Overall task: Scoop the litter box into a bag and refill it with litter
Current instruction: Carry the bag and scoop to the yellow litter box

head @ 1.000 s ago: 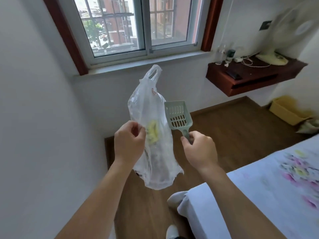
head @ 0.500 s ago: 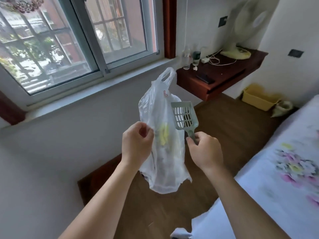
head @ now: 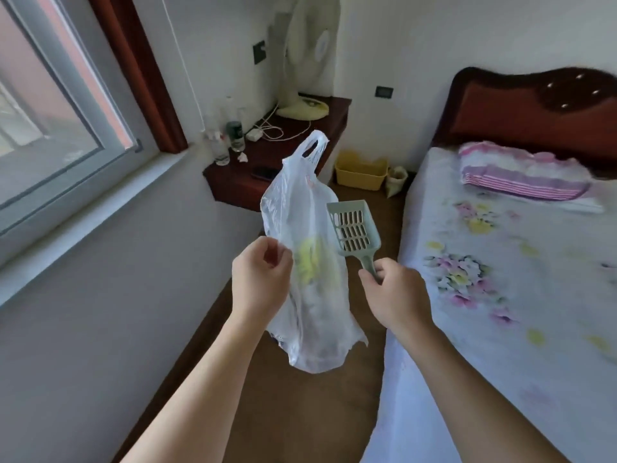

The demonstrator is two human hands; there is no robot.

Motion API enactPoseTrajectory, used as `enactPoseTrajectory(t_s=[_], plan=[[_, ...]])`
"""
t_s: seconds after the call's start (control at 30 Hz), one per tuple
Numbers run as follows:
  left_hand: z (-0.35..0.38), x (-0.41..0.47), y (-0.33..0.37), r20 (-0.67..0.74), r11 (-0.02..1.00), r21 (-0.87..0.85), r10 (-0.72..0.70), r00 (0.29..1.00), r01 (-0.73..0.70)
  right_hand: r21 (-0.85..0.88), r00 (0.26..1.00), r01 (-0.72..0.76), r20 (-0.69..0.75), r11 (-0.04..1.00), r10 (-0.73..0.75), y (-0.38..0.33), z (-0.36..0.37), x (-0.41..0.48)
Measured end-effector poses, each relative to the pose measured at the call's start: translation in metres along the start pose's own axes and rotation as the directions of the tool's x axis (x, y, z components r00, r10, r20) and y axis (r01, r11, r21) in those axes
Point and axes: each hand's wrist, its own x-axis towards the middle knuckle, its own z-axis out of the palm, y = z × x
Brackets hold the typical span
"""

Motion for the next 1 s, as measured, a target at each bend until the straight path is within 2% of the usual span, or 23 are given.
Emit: enactPoseTrajectory(t_s=[0.23,0.4,0.67,1.0], plan=[[0.061,0.084,0.012,0.200,0.992,-0.060,0.119,0.973,-0.109,-0.033,0.974,-0.182,-0.142,0.983,0.176,0.004,-0.008,0.057],[0.121,0.137,0.022,0.273,0.986,-0.069,0.166,0.948,-0.153,-0.039,0.944,-0.264,-0.216,0.964,0.250,0.021,-0.020,0.108],[0.245,0.226,0.044,0.310,0.981,-0.082,0.195,0.930,-0.179,-0.013,0.912,-0.314,-0.280,0.949,0.298,0.080,-0.036,0.238],[0.363,0.353,0.081,0.273,0.988,-0.087,0.145,0.951,-0.125,-0.034,0.939,-0.263,-0.241,0.964,0.247,0.127,-0.060,0.423]])
